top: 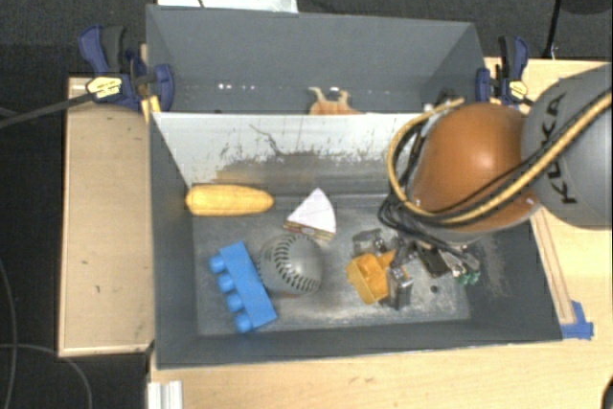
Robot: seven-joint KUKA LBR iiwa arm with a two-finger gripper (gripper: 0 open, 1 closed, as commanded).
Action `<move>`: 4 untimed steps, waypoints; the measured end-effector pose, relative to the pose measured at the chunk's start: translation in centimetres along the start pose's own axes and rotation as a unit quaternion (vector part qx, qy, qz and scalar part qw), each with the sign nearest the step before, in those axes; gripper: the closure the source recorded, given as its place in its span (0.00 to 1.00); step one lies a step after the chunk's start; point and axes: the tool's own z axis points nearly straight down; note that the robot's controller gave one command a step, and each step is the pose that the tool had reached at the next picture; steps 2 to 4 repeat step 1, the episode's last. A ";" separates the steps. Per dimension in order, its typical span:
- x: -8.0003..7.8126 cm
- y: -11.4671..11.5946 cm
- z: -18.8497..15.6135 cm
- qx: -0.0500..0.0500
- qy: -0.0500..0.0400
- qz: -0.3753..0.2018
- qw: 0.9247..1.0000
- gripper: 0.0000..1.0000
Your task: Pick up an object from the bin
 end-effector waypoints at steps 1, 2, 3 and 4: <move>-1.4 1.6 -11.5 0.000 0.000 -0.003 1.000 1.00; -1.4 1.6 -11.5 0.000 0.000 -0.003 1.000 1.00; -1.4 1.6 -11.5 0.000 0.000 -0.003 1.000 1.00; -1.4 1.6 -11.5 0.000 0.000 -0.003 1.000 1.00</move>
Offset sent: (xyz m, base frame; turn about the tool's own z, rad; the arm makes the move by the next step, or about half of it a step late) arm 0.0000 0.0000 0.0000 0.0000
